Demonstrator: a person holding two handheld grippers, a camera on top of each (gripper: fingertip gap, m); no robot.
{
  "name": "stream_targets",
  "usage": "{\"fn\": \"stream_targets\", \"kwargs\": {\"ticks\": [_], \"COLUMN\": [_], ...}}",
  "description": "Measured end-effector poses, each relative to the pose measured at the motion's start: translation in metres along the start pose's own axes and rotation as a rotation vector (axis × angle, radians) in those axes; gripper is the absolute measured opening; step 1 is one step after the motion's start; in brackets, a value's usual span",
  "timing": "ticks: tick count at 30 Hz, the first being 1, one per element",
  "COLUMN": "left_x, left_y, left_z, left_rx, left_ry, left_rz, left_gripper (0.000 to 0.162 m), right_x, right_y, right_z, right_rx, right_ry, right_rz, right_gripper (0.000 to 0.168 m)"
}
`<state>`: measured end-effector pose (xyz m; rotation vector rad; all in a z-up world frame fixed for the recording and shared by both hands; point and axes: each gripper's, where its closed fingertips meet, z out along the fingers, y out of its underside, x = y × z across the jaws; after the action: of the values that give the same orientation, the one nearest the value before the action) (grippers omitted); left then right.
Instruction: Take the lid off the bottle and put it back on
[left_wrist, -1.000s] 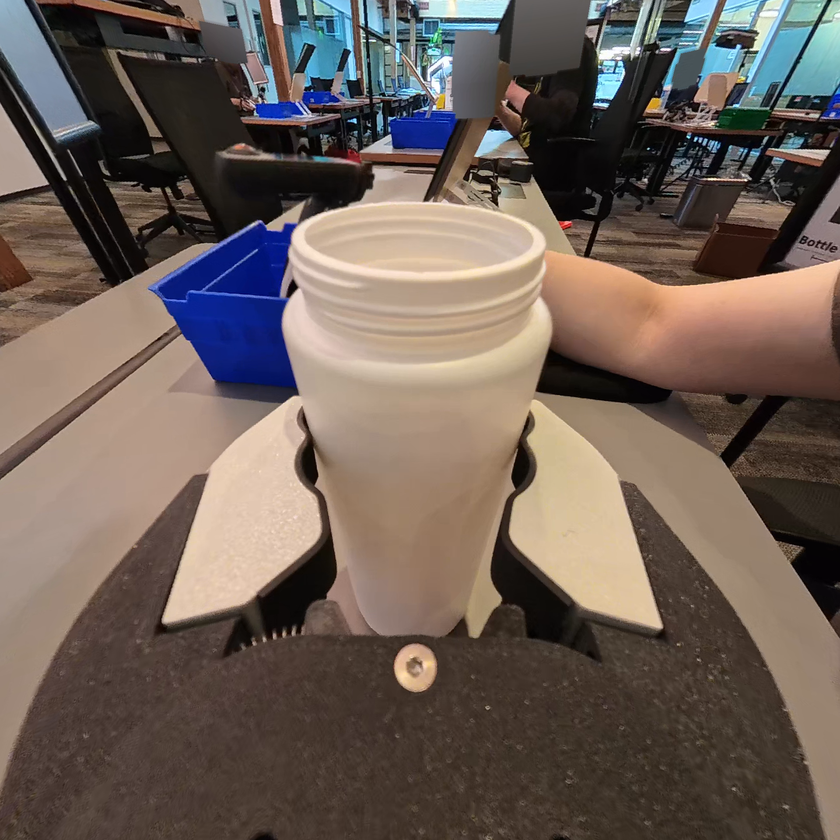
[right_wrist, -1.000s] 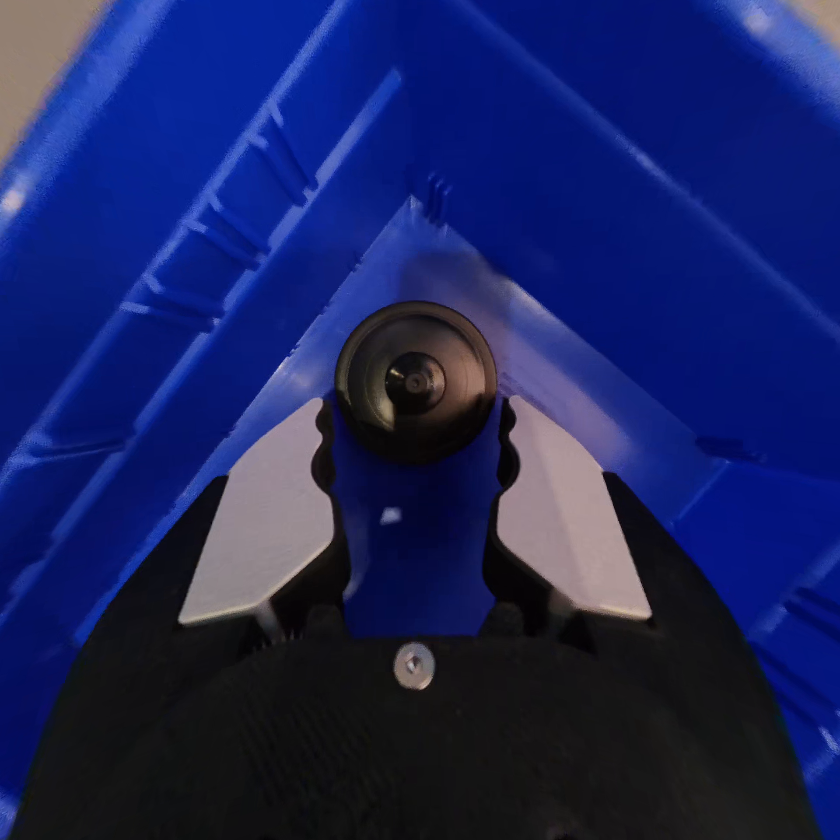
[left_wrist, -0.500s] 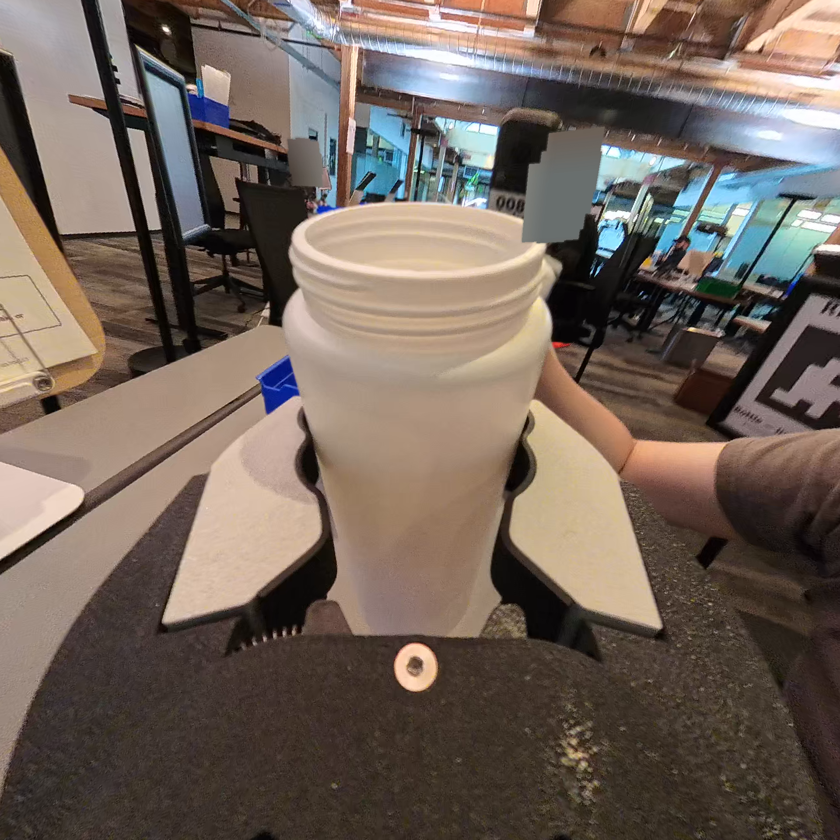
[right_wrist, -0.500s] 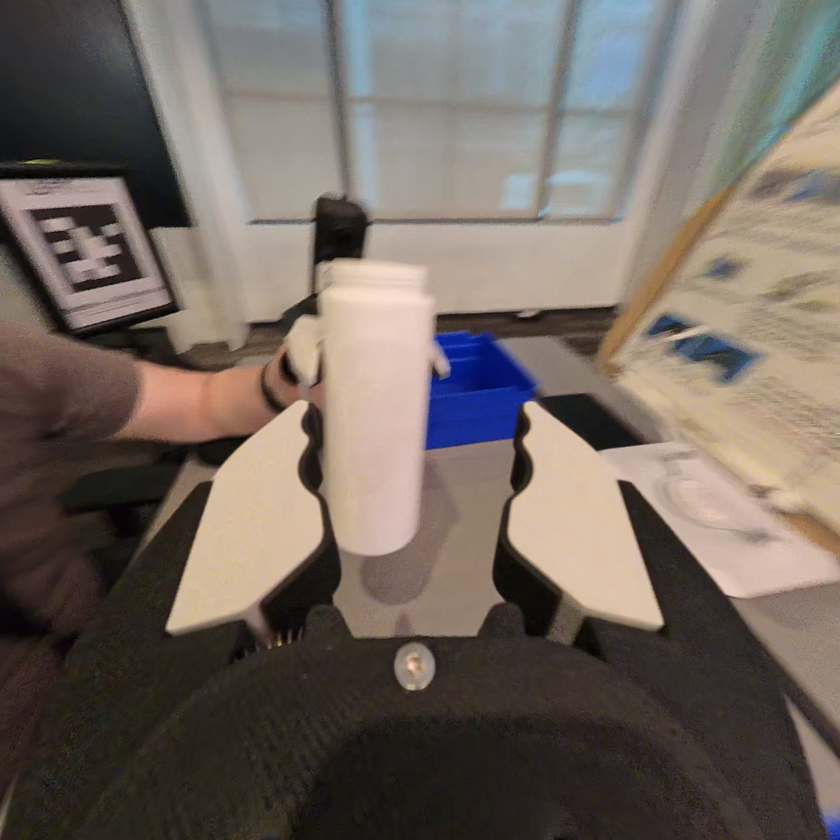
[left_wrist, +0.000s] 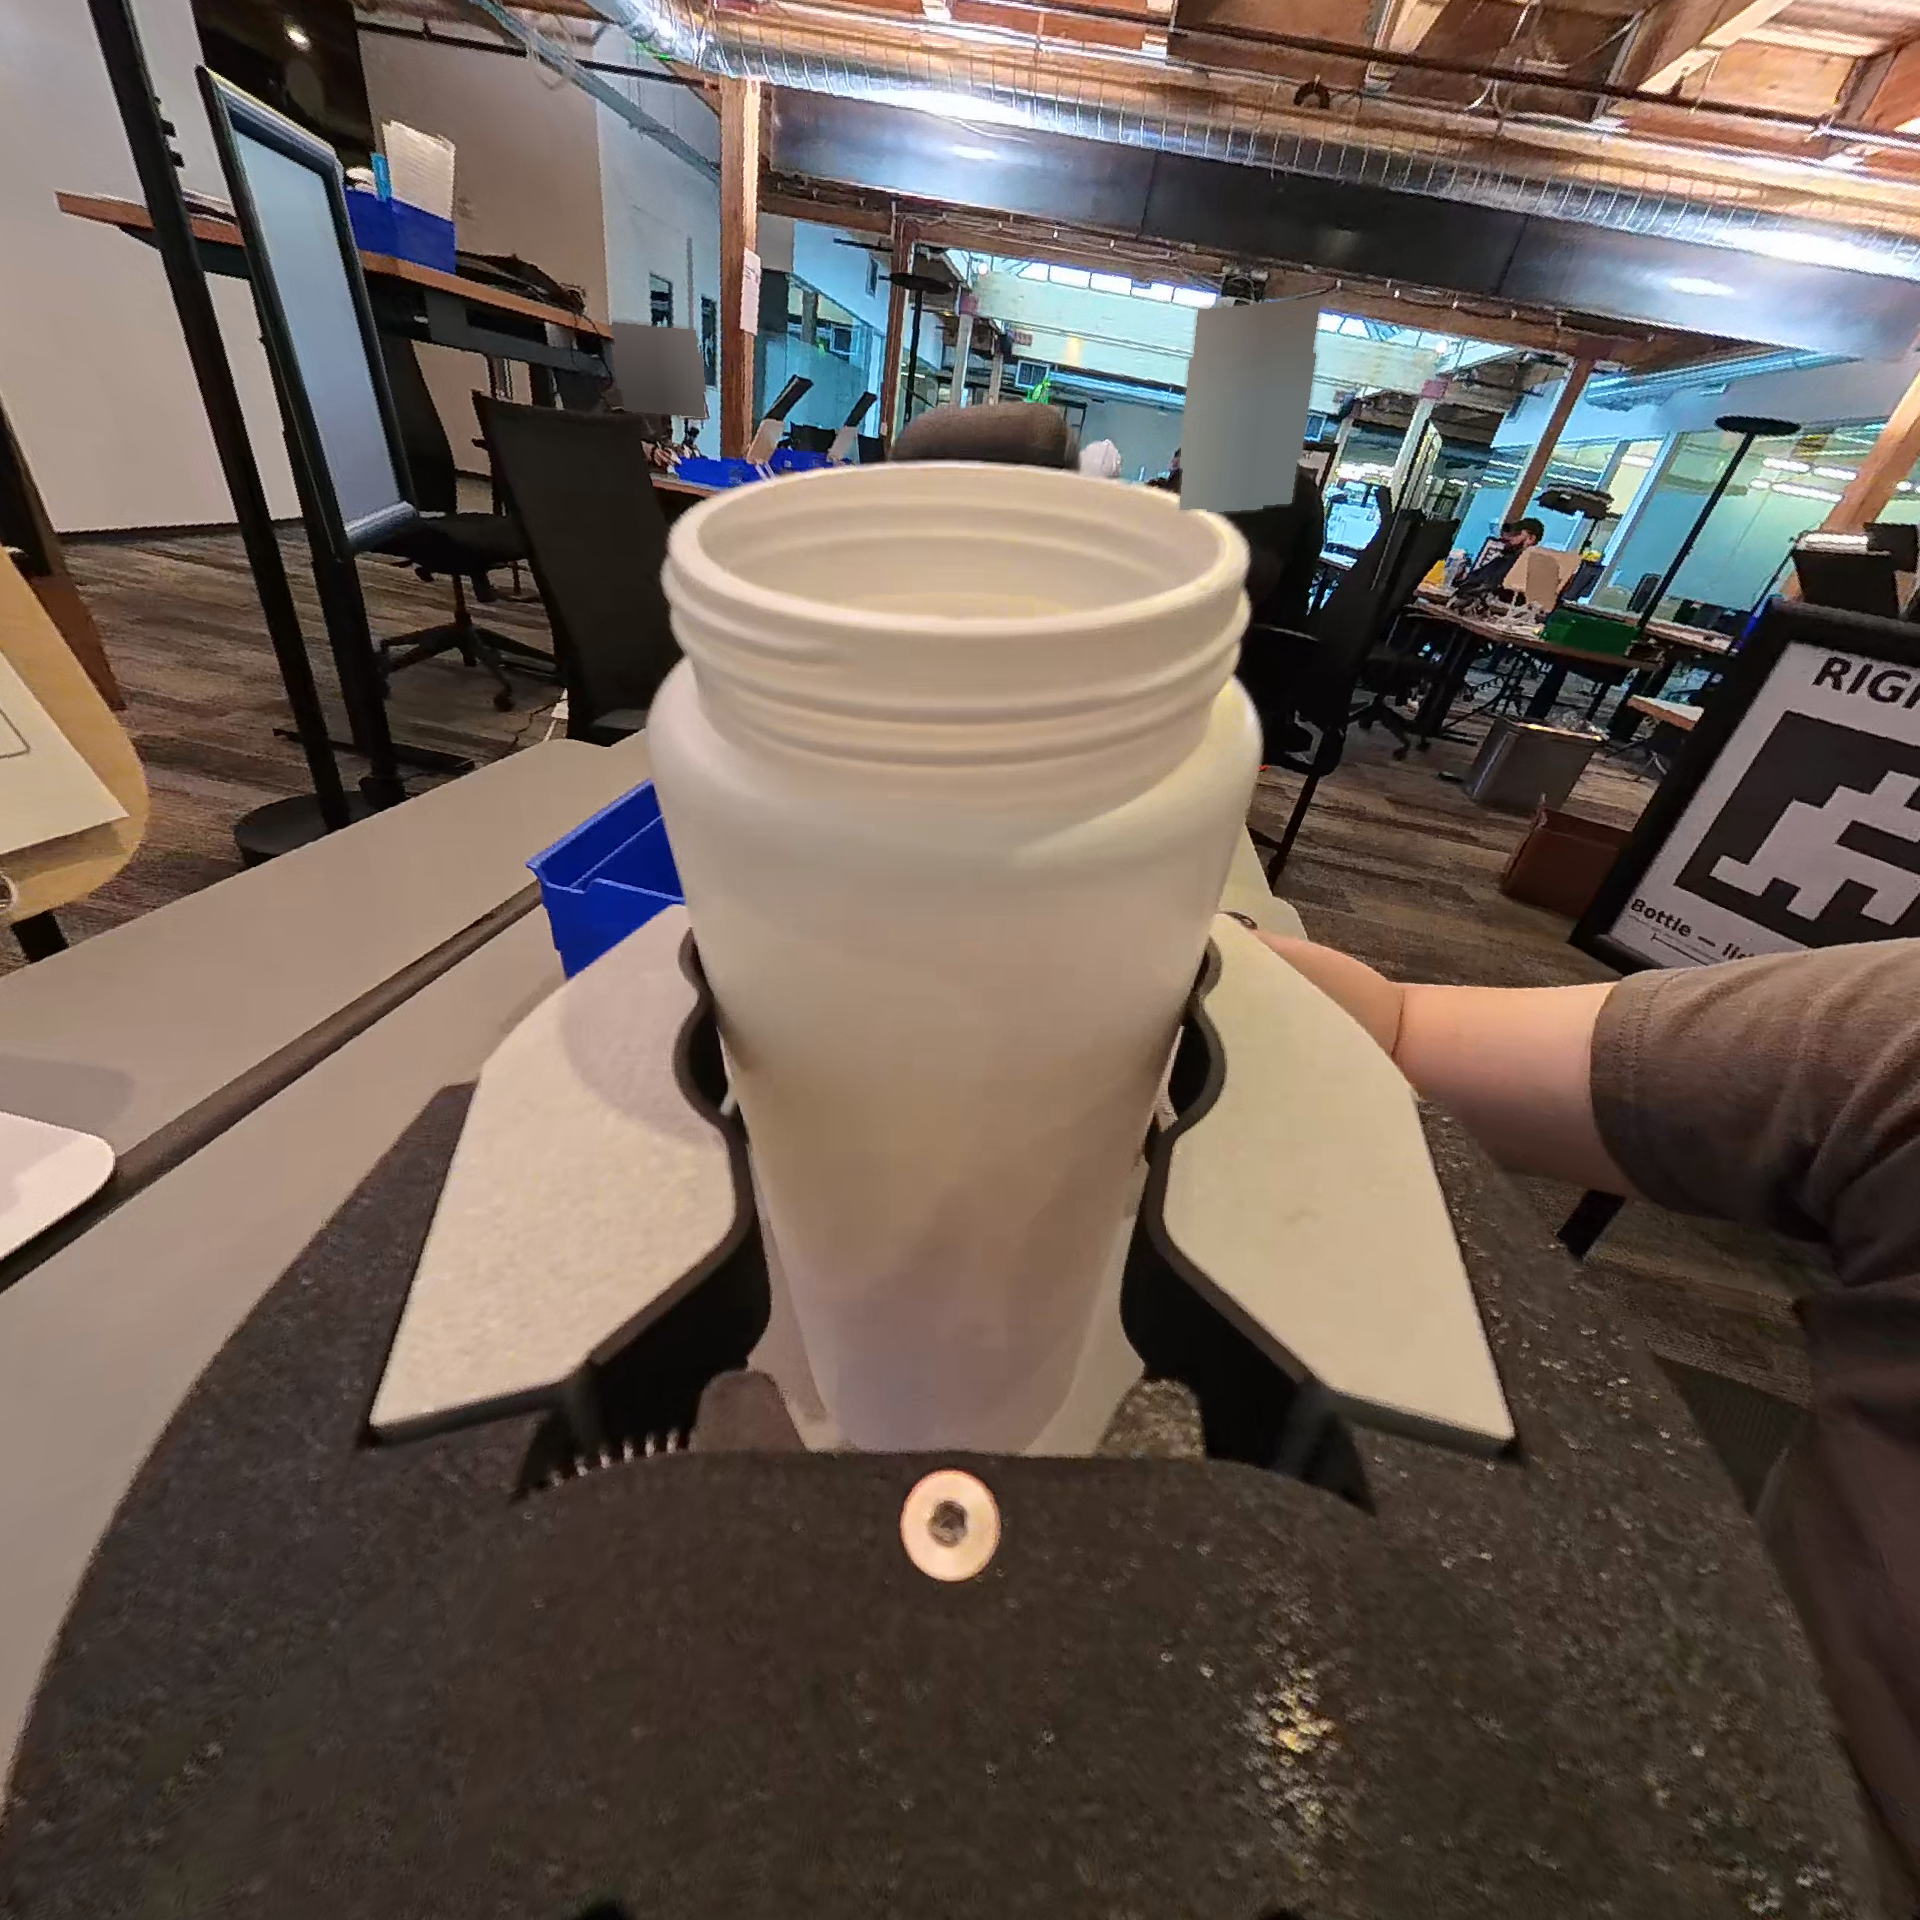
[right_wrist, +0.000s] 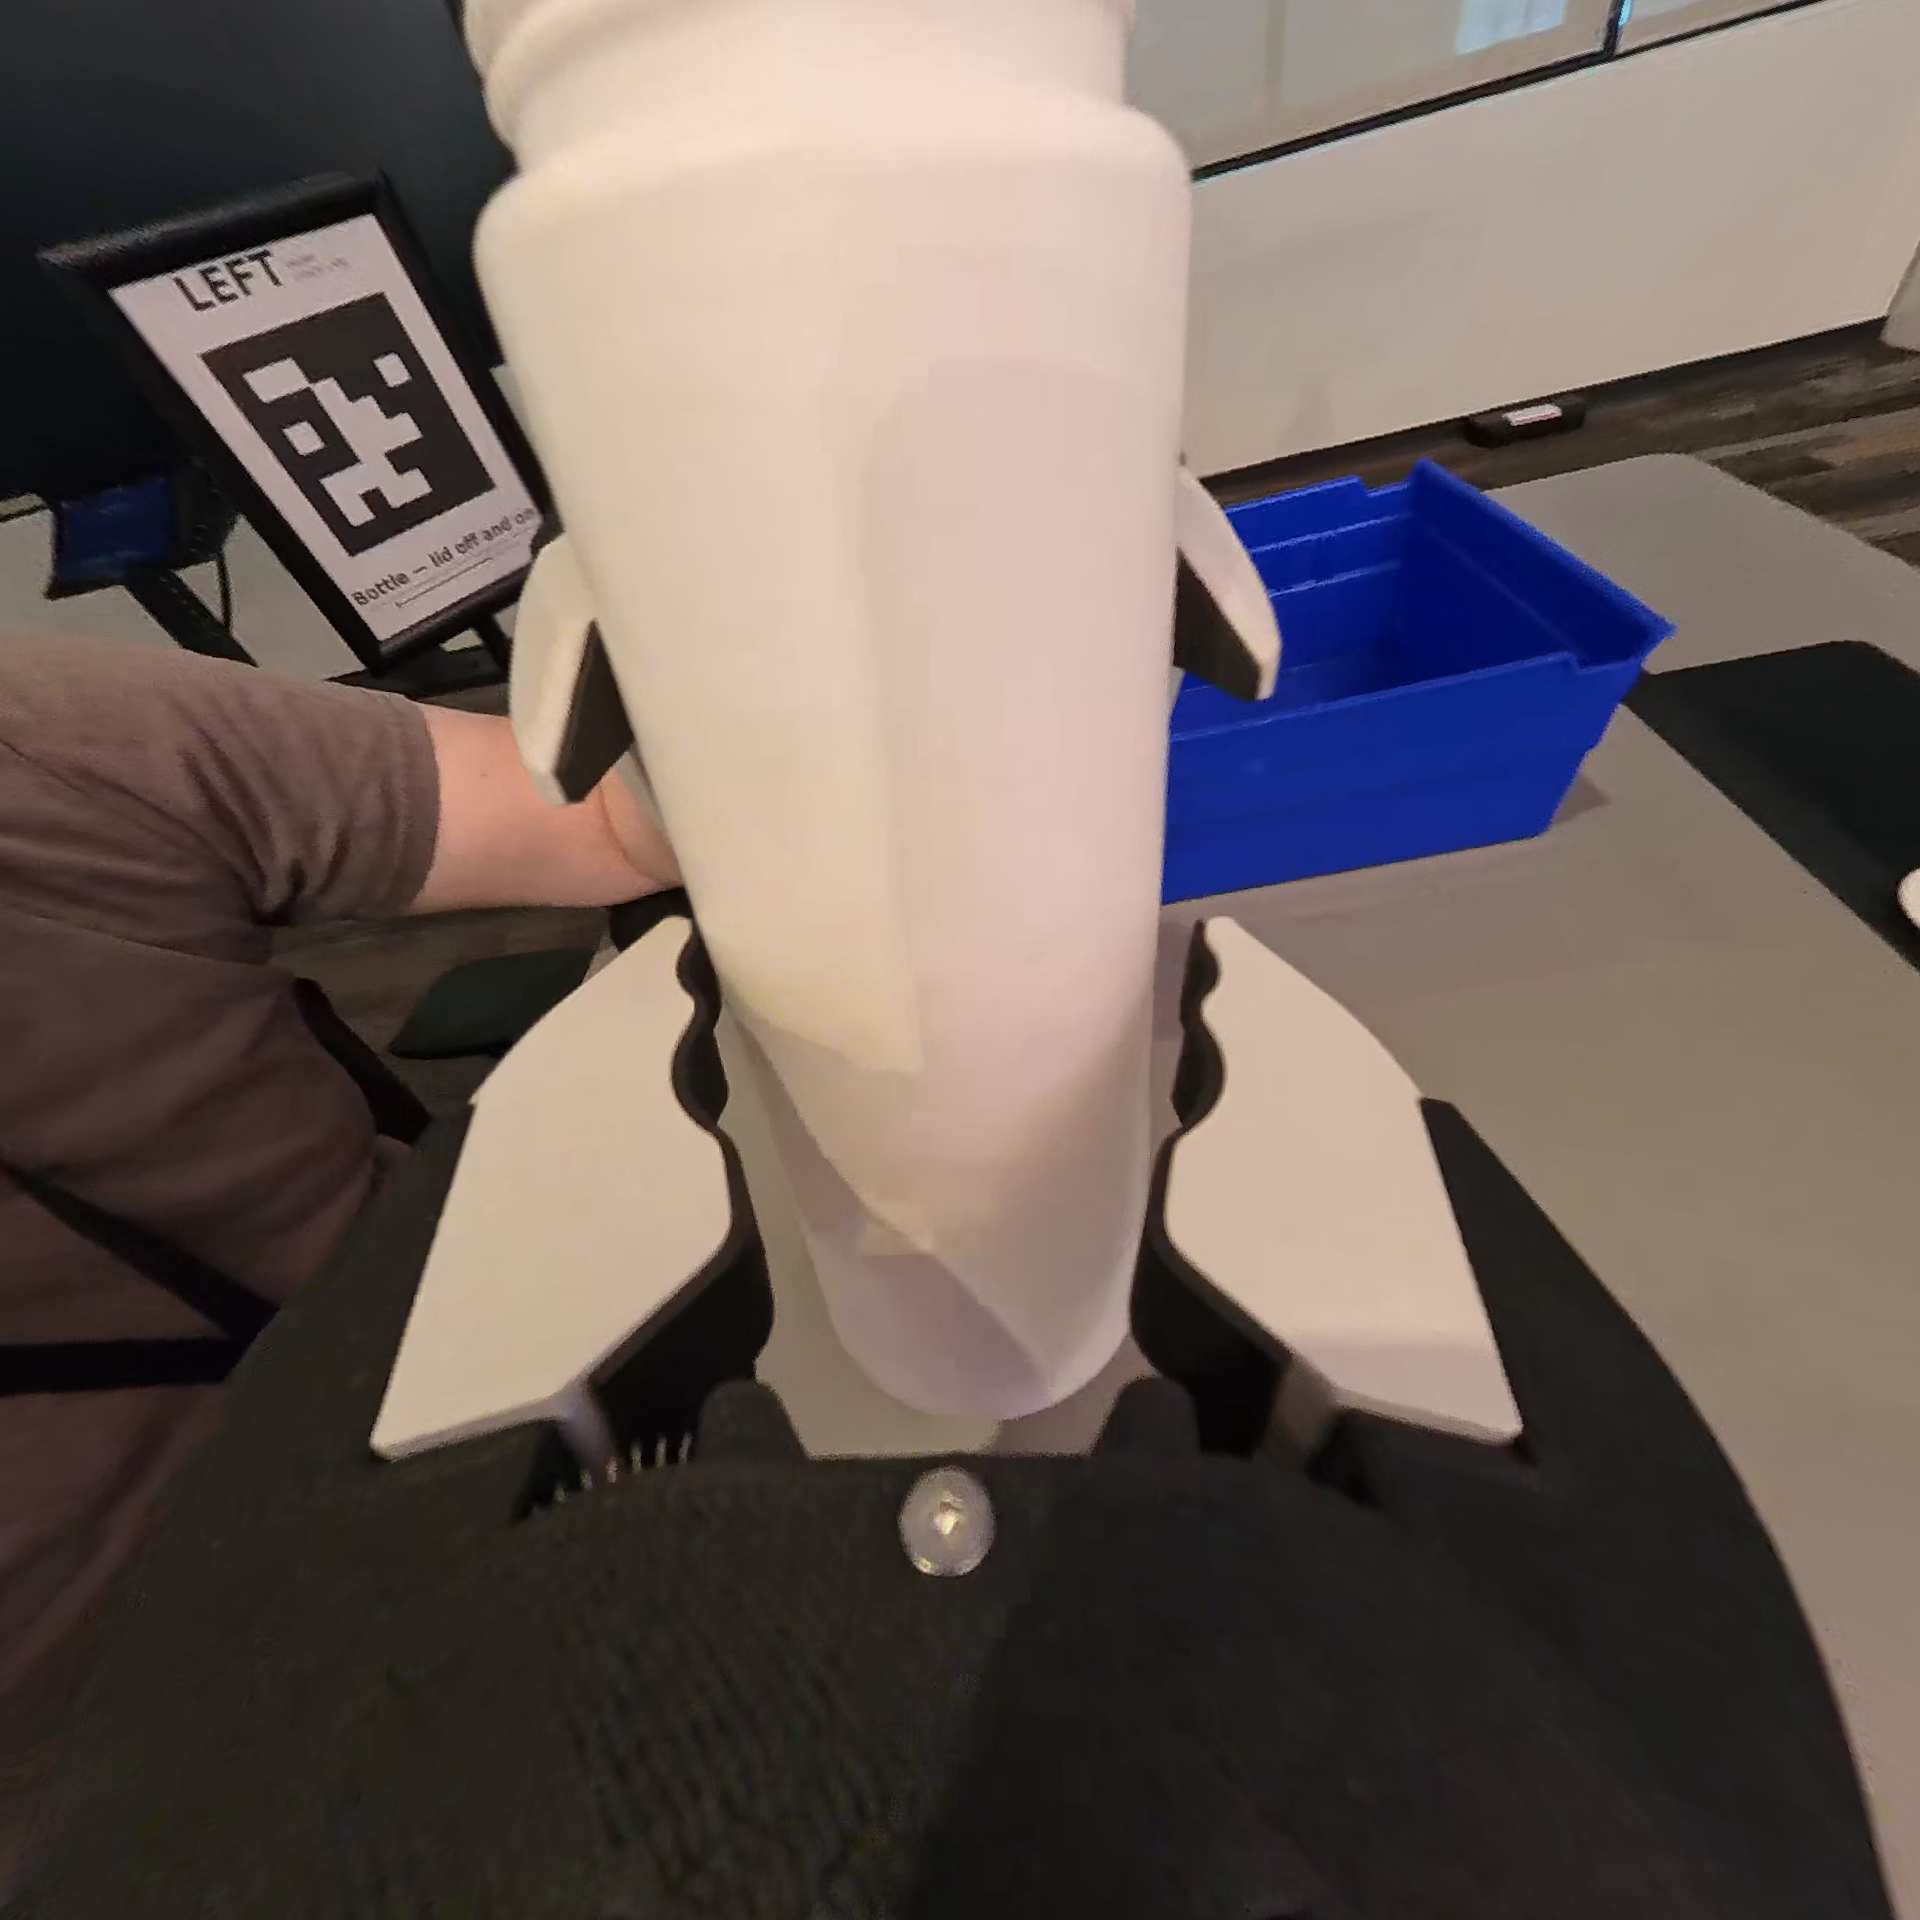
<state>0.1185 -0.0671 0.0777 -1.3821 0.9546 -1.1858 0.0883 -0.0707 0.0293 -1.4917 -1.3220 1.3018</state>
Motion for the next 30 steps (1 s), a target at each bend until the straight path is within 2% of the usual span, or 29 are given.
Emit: {"fn": "stream_targets", "kwargs": {"ticks": [1, 6, 9, 12, 15, 18, 22, 26, 28, 30], "left_x": [-0.001, 0.002, 0.006, 0.004, 0.0, -0.004, -0.007, -0.009, -0.008, -0.009], "left_y": [0.0, -0.002, -0.015, -0.034, -0.05, -0.058, -0.064, -0.069, -0.073, -0.076], "left_z": [0.0, -0.001, -0.007, -0.022, -0.037, -0.045, -0.049, -0.057, -0.061, -0.065], "left_rx": [0.002, 0.01, 0.042, 0.079, 0.104, 0.126, 0.164, 0.167, 0.165, 0.166], "left_ry": [-0.003, 0.02, 0.027, -0.023, -0.08, -0.12, -0.114, -0.126, -0.133, -0.15], "left_rz": [0.0, 0.01, 0.019, 0.077, 0.128, 0.138, 0.101, 0.106, 0.121, 0.129], "left_gripper": [0.085, 0.086, 0.095, 0.099, 0.093, 0.088, 0.084, 0.084, 0.081, 0.079], "right_x": [-0.001, -0.003, 0.0, 0.014, 0.051, 0.085, 0.115, 0.119, 0.114, 0.114], "right_y": [0.0, -0.002, -0.012, -0.033, -0.035, 0.011, 0.094, 0.173, 0.197, 0.207], "right_z": [0.001, 0.0, -0.014, -0.062, -0.15, -0.238, -0.306, -0.33, -0.331, -0.328], "right_rx": [0.007, 0.002, -0.004, 0.001, -0.047, -0.179, -0.403, -0.708, -0.835, -0.883], "right_ry": [-0.006, -0.005, 0.05, 0.202, 0.537, 0.862, 1.102, 1.162, 1.156, 1.148], "right_rz": [-0.01, -0.039, -0.058, -0.08, 0.018, 0.314, 0.655, 0.911, 0.985, 1.013], "right_gripper": [0.082, 0.081, 0.081, 0.081, 0.081, 0.081, 0.081, 0.081, 0.081, 0.081]}}
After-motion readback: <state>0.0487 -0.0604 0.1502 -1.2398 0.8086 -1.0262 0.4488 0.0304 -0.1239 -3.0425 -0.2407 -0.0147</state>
